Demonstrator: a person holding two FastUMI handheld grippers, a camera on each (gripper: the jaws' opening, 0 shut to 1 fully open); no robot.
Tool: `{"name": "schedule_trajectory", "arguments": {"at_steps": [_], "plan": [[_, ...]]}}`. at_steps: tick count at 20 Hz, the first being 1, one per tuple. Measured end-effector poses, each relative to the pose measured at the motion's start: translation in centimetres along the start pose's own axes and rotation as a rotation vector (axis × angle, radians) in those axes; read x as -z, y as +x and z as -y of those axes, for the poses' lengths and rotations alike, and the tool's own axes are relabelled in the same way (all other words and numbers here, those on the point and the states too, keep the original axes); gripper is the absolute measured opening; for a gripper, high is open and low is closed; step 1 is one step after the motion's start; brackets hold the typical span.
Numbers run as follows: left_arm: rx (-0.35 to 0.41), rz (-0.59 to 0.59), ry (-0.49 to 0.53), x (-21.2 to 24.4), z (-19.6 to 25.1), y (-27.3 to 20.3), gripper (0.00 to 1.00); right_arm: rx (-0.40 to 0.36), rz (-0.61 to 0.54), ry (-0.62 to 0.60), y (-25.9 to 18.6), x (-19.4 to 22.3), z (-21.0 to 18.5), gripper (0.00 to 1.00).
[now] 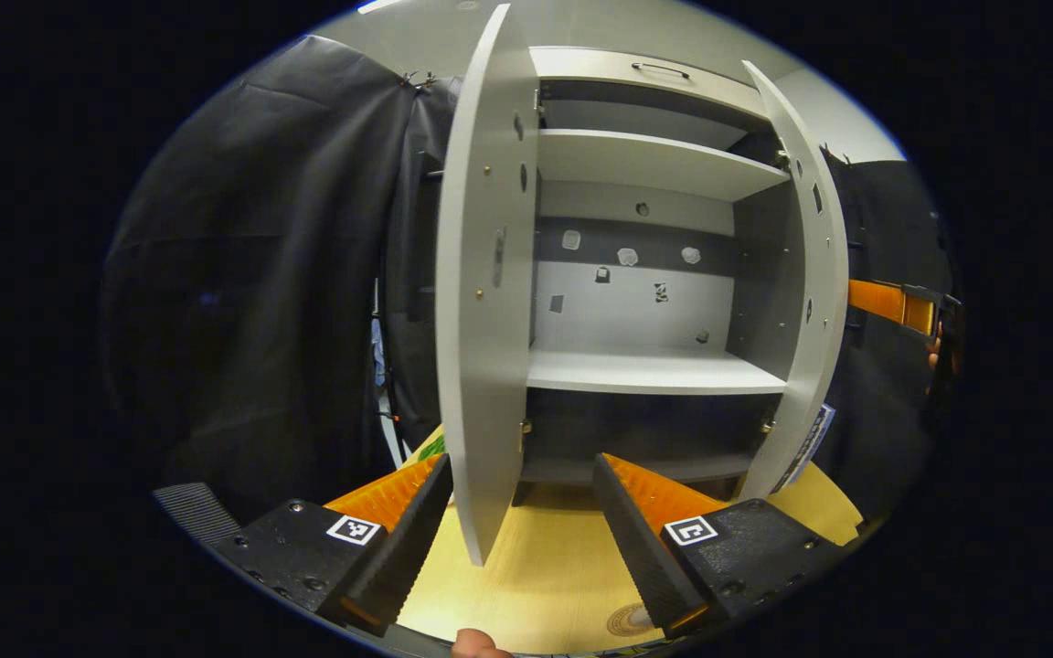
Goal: Grasp the bottle in the cabinet with the left hand and place it on the coaster, then close the right door with the right hand and the left door with the left hand.
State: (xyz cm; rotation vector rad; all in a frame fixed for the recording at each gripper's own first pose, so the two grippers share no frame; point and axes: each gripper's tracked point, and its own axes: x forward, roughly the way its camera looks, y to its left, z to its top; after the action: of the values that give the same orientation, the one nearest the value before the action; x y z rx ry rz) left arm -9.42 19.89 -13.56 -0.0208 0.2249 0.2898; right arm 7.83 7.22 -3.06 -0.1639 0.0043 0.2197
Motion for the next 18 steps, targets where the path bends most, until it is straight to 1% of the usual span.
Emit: {"name": "schedule_trajectory", "arguments": {"at_steps": [2,5,6,7,11,12,13,14,17,18], "plan": [[-0.026,0.003,-0.007,-0.1,-1.3,-0.1,0.97,-0.020,0.015,-0.022,0.2,-0.2,-1.2,0.96],[-0.053,0.002,-0.022,-0.3,-3.0,-0.2,0.97,-0.054,0.016,-0.008,0.7,0.2,-4.2,0.96],[-0.063,0.001,-0.023,-0.2,-3.5,0.0,0.94,-0.061,0.014,0.001,0.8,0.3,-4.7,0.96],[-0.072,0.002,-0.023,-0.2,-4.1,0.1,0.94,-0.064,0.012,0.008,0.9,0.3,-4.9,0.96],[-0.102,-0.001,-0.030,-0.3,-6.5,0.4,0.94,-0.063,0.011,0.025,1.0,0.3,-5.6,0.96],[-0.106,-0.002,-0.035,-0.1,-6.8,0.4,0.97,-0.059,0.011,0.028,1.0,0.3,-5.6,0.96],[-0.109,-0.001,-0.040,-0.2,-7.1,0.5,0.97,-0.056,0.011,0.031,0.9,0.3,-5.8,0.96],[-0.110,0.000,-0.044,-0.2,-7.6,0.5,0.94,-0.051,0.012,0.035,0.9,0.3,-5.9,0.96],[-0.111,0.000,-0.047,-0.4,-8.8,1.0,0.94,-0.032,0.014,0.041,0.7,0.4,-6.0,0.96],[-0.109,-0.003,-0.047,-0.3,-9.0,1.2,0.94,-0.026,0.015,0.042,0.5,0.3,-6.0,0.93]]}}
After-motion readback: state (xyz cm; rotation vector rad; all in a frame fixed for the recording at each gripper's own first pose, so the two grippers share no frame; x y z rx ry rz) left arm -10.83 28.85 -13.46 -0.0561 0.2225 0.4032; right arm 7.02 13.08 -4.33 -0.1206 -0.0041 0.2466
